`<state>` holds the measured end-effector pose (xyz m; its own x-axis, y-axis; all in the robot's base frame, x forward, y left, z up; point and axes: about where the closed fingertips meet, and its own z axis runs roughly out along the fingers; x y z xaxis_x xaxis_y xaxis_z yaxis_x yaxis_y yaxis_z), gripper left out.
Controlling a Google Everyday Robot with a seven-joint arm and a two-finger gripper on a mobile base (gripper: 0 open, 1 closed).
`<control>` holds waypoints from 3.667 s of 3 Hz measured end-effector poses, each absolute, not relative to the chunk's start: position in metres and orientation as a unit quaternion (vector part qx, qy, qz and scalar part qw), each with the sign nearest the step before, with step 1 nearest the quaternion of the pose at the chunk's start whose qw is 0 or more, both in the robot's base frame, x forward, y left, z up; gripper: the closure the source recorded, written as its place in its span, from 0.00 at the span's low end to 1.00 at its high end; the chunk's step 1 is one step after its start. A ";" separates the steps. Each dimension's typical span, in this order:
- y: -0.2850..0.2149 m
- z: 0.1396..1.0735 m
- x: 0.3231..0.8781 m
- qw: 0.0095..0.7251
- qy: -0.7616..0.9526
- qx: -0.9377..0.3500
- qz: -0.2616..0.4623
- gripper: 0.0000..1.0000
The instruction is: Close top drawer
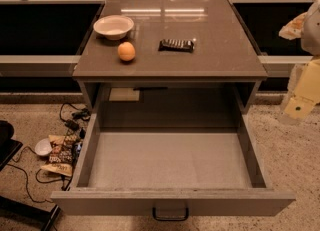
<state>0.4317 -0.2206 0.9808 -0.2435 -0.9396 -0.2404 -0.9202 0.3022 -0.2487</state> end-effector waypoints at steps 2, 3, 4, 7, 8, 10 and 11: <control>-0.225 0.945 0.379 0.217 0.815 -0.536 -0.041 0.40; -0.222 0.874 0.358 0.208 0.829 -0.514 -0.065 0.71; -0.219 0.801 0.333 0.175 0.837 -0.515 -0.057 0.94; -0.225 0.662 0.218 0.097 0.866 -0.490 -0.007 1.00; -0.225 0.662 0.218 0.097 0.866 -0.490 -0.007 1.00; -0.175 0.613 0.268 0.156 0.836 -0.523 0.057 1.00; -0.149 0.606 0.302 0.194 0.805 -0.555 0.083 1.00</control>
Offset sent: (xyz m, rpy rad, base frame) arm -0.1110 -0.0203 -0.1745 0.0549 0.0549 -0.2346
